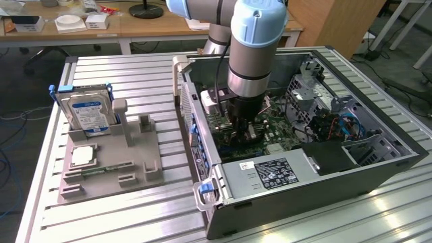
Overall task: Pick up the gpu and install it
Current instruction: 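Insert the gpu into the slot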
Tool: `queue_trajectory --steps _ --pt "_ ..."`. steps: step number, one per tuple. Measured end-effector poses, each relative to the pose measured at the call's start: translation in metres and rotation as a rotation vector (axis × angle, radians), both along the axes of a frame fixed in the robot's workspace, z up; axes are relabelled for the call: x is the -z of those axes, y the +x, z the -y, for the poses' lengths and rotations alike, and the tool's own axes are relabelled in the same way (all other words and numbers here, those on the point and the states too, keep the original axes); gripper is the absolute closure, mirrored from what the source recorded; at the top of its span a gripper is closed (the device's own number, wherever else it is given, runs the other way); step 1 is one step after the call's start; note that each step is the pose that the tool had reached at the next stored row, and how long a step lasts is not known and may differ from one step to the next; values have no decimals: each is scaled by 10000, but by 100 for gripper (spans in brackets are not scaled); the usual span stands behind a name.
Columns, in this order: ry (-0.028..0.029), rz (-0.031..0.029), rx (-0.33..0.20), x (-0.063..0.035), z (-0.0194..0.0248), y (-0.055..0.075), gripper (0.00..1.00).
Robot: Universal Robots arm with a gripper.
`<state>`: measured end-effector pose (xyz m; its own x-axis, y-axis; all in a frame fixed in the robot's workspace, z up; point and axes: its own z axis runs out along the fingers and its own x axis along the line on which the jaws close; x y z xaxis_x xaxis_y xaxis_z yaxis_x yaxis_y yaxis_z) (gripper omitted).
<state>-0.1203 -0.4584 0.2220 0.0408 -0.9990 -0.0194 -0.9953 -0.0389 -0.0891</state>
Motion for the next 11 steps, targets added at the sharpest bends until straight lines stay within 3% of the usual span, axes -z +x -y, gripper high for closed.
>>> queue_trajectory --steps 5,6,8,11 --pt "33 10 0 -21 -4 1 73" --pt "3 5 -1 -124 0 1 60" --pt "2 4 -1 -308 0 0 60" --pt "1 4 -1 -408 0 0 60"
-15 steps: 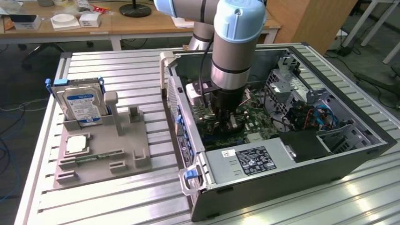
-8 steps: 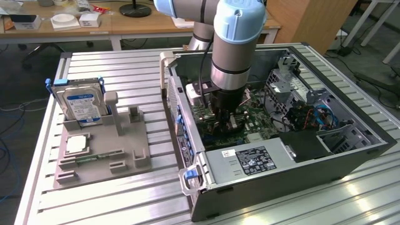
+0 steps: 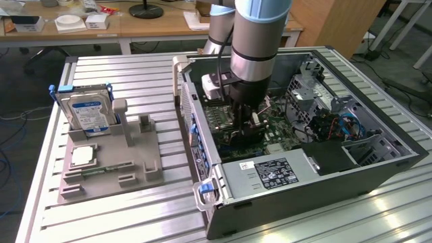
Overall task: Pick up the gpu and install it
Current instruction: 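Insert the gpu into the slot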
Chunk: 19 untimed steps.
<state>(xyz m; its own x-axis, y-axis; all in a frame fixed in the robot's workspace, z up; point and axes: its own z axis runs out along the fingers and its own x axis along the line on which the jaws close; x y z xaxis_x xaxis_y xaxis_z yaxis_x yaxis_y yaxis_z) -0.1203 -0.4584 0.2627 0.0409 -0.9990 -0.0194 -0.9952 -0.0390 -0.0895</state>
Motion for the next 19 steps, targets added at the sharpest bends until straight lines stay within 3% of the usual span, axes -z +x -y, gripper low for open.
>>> queue_trajectory --steps 4,8,10,12,15,19 --pt "1 1 0 -97 0 0 60" --pt "2 4 -1 -102 0 0 61" --pt "1 3 0 -102 0 0 74" --pt "1 3 0 -102 0 0 74" --pt "0 3 0 -102 0 0 90" --pt "1 3 0 -102 0 0 90"
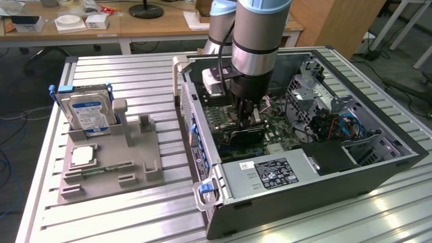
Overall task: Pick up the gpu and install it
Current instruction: 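Insert the gpu into the slot, then press down on the gpu until it lock into place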
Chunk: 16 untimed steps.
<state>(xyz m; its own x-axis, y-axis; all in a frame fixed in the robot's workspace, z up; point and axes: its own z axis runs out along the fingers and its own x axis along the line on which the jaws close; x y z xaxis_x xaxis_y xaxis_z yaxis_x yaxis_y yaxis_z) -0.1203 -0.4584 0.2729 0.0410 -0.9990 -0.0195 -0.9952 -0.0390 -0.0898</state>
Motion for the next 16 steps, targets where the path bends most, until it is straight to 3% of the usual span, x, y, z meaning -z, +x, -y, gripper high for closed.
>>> queue_trajectory --steps 16 --pt "-3 -1 5 -1 0 -19 90"
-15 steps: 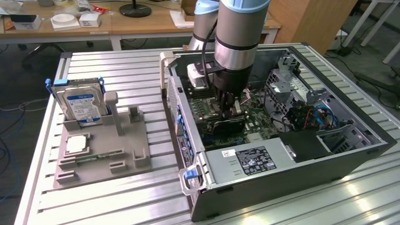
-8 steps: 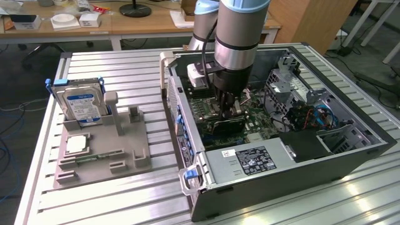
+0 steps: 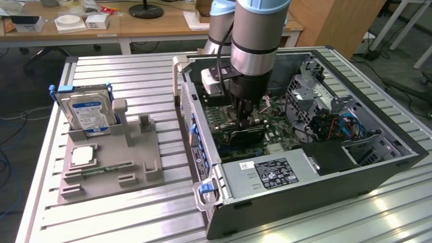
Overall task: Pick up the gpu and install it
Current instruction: 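Press down on the gpu until it lock into place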
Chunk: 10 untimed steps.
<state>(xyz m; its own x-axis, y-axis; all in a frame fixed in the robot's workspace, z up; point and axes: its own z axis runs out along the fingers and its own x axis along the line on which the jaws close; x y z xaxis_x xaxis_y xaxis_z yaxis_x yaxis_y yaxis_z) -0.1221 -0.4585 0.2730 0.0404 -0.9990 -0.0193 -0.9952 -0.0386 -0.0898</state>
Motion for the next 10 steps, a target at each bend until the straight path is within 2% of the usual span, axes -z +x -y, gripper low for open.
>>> queue_trajectory --steps 5,6,7,10 --pt "2 -1 -1 1 0 0 90" --pt "3 -21 -2 1 0 1 90" --pt "4 -118 -3 2 -1 1 90" --pt "2 -568 -2 9 0 1 90"
